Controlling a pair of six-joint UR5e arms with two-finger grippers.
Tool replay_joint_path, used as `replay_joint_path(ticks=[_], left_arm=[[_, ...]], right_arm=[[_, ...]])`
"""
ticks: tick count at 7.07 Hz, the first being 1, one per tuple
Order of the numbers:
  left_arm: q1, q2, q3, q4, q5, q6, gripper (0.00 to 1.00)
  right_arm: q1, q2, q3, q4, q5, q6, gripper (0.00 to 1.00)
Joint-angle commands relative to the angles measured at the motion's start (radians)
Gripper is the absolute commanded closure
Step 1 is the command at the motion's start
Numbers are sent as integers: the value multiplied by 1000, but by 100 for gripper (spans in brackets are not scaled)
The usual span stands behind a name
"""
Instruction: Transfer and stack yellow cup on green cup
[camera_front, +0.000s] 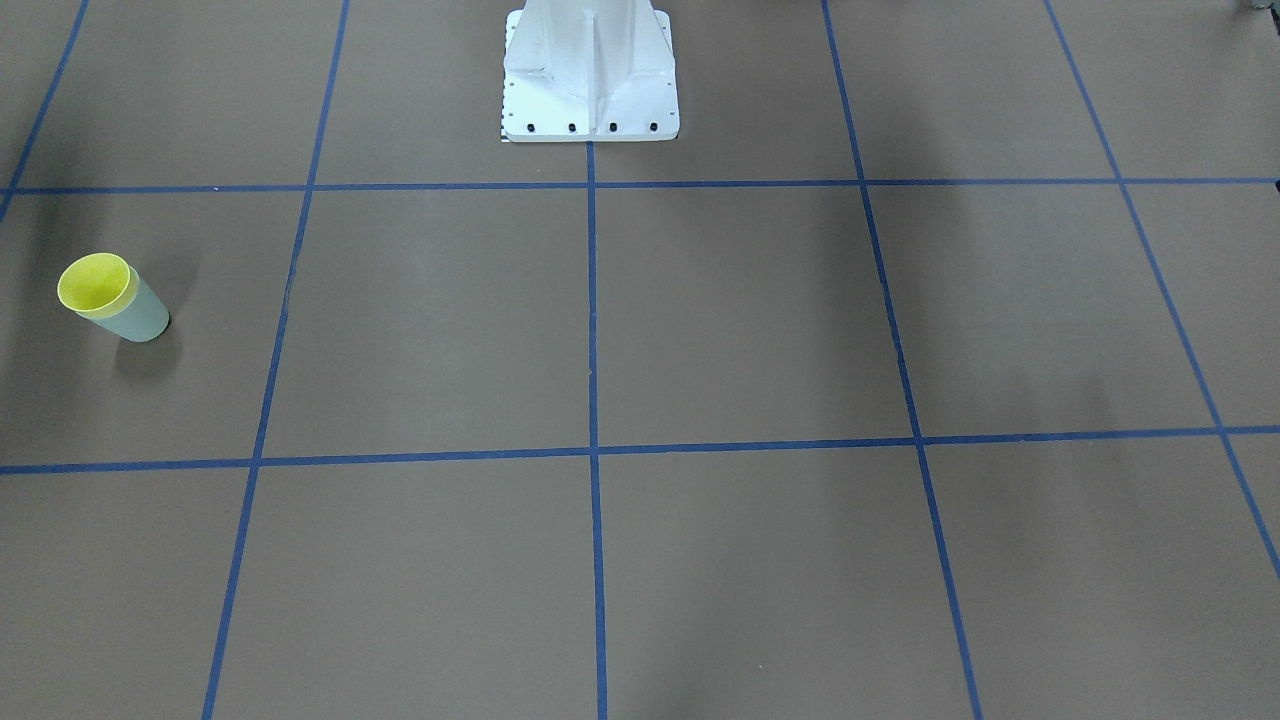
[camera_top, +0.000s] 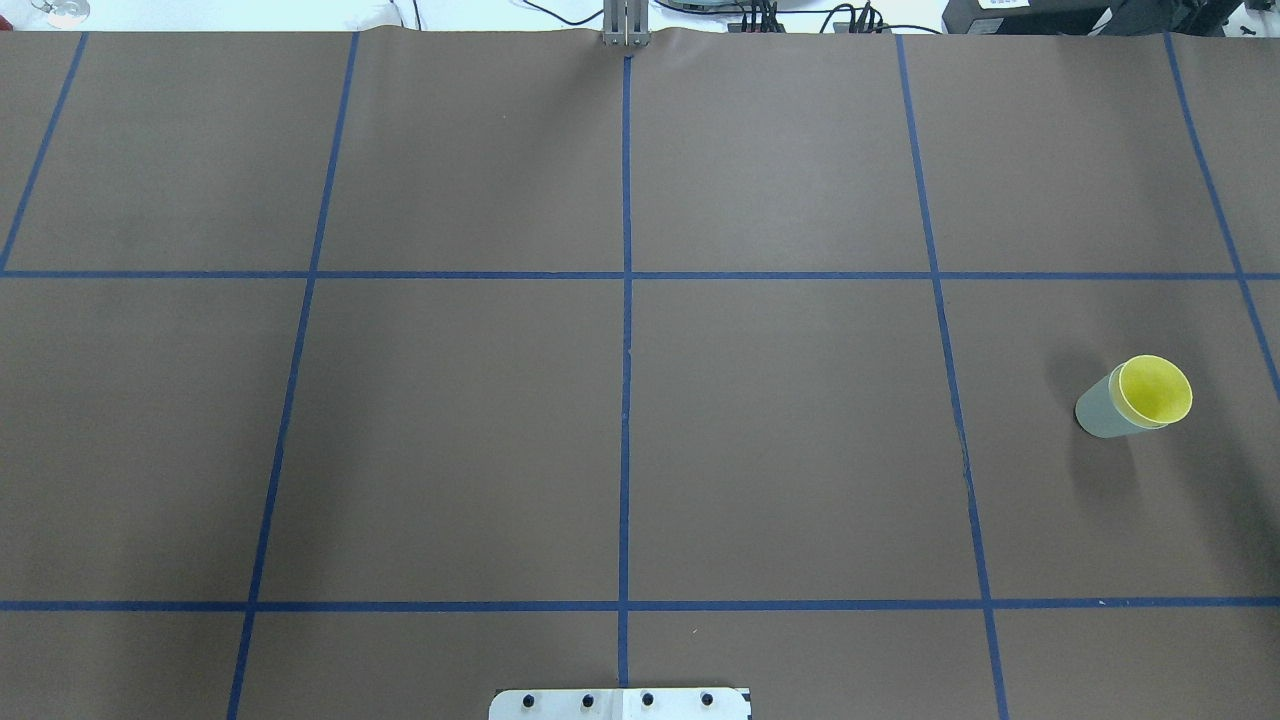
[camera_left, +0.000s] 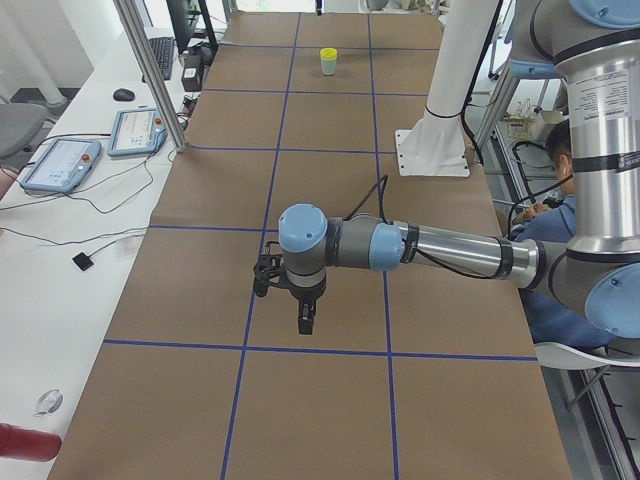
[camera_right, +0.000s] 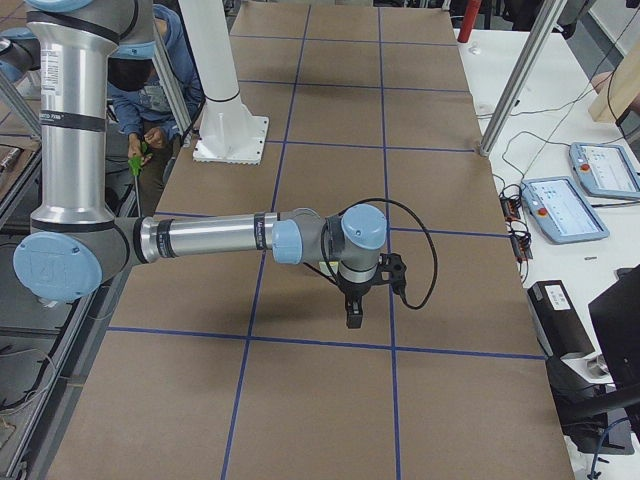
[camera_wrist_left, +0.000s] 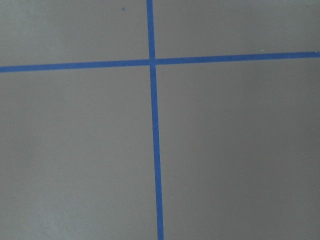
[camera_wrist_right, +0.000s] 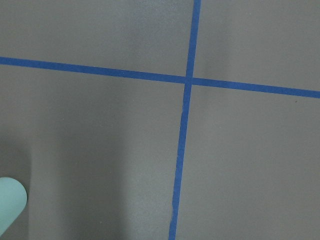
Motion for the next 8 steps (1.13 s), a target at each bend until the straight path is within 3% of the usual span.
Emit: replay_joint_path(ticks=[1,8], left_arm=[[0,2,-3,-1,-1,1,0],[0,2,-6,0,-1,0,0]], right_arm=[[0,-1,-4,-6,34,0,0],[0,-10,16,2,33,0,0]])
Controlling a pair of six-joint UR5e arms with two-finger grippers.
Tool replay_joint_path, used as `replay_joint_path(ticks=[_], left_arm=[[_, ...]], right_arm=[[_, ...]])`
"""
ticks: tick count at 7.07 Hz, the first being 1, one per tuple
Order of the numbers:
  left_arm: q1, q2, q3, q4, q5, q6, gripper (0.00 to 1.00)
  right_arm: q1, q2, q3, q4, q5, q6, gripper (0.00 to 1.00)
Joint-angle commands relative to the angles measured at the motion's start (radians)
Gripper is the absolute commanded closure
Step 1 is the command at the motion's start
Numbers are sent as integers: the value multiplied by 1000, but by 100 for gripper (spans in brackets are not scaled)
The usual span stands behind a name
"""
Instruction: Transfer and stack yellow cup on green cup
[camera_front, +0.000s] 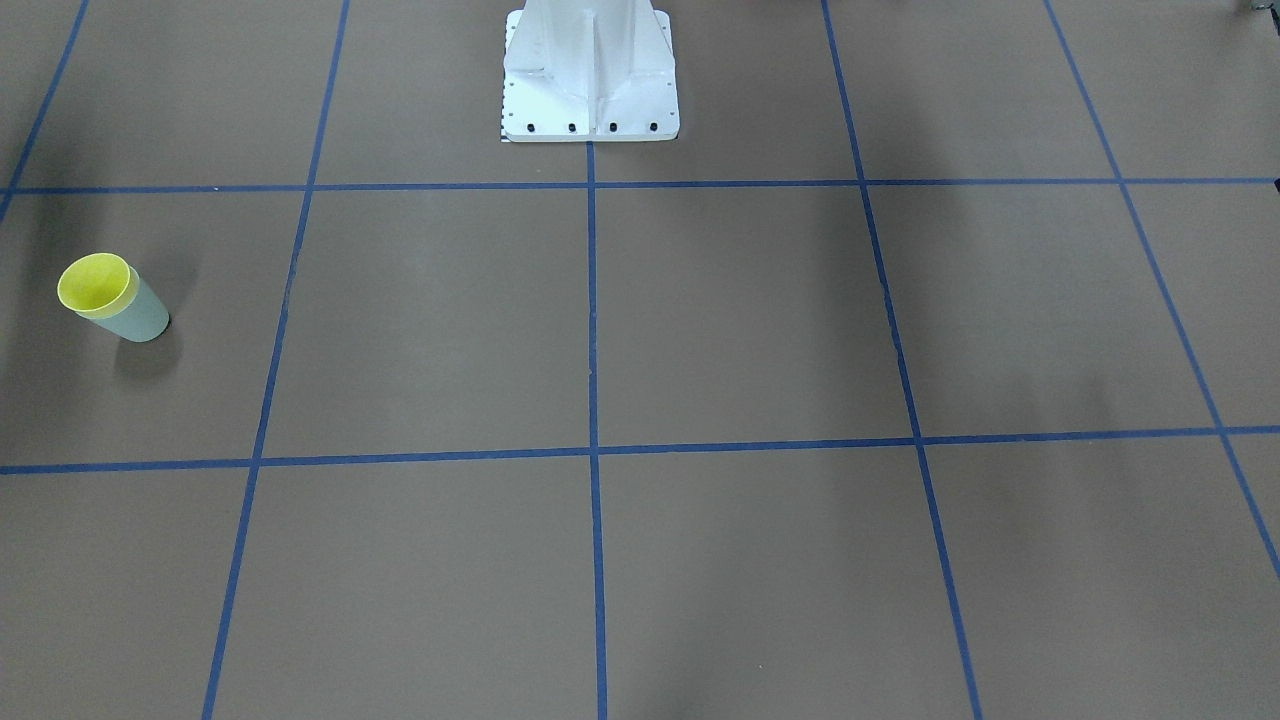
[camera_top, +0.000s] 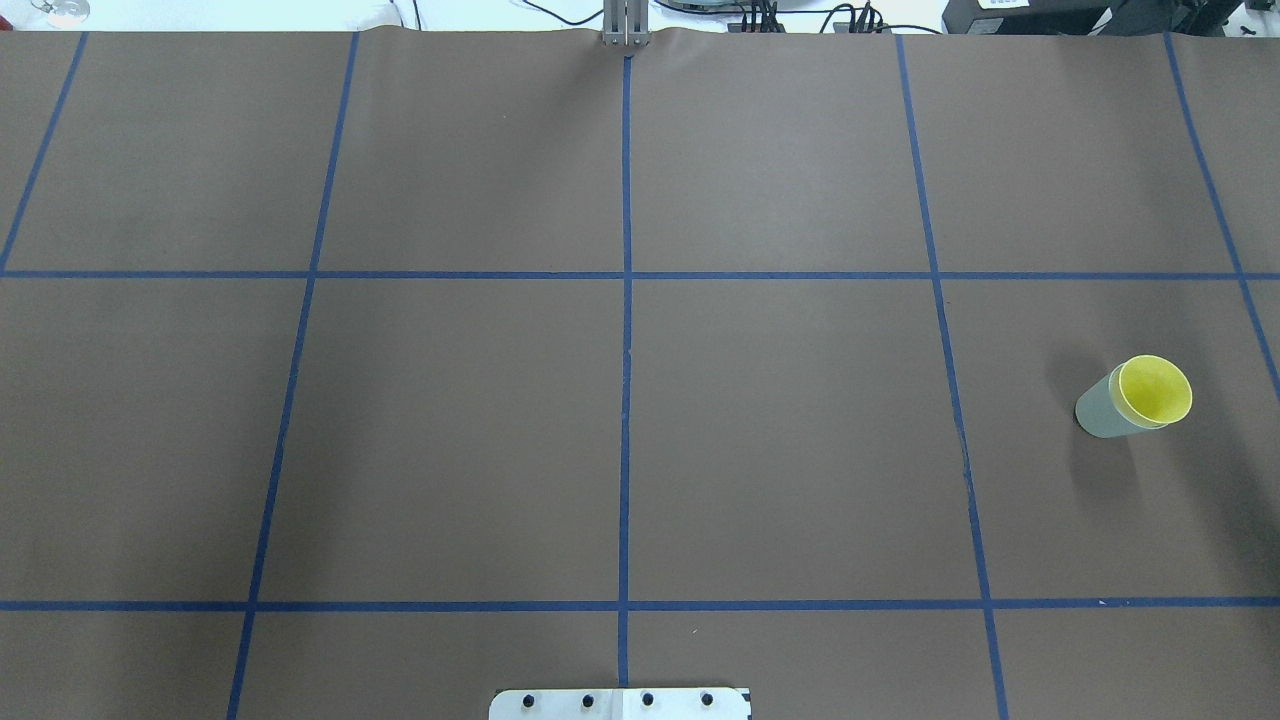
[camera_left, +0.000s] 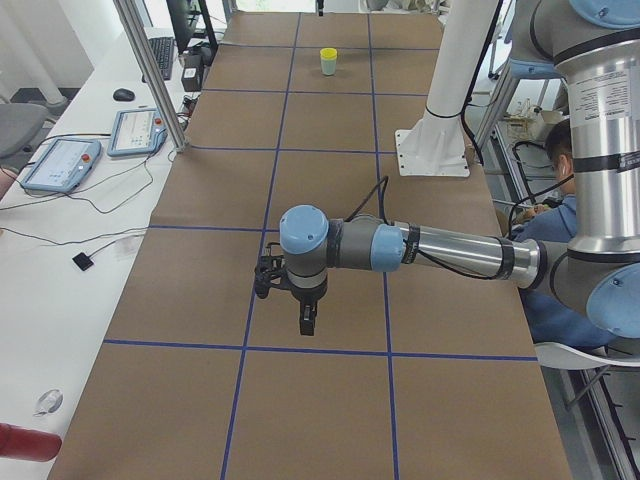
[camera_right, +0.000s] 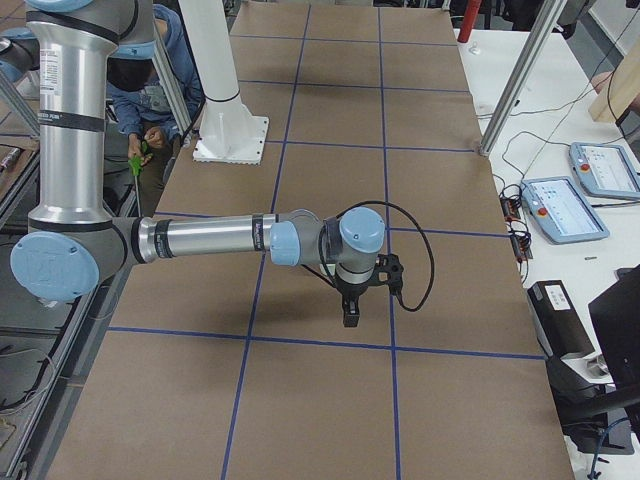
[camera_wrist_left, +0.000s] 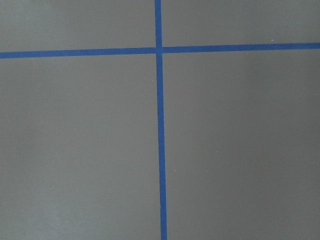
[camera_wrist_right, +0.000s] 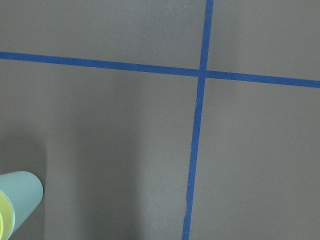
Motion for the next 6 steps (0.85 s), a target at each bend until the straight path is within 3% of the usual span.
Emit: replay_joint_path(ticks=[1,3,6], left_arm=[[0,0,-4,-1,0,1,0],[3,0,-4,-3,0,1,0],[2,0,-8,-3,0,1,0]], right_arm=[[0,-1,16,1,-15,-1,0],[0,-1,34,1,-60,-1,0],[0,-4,33,0,-53,0,0]])
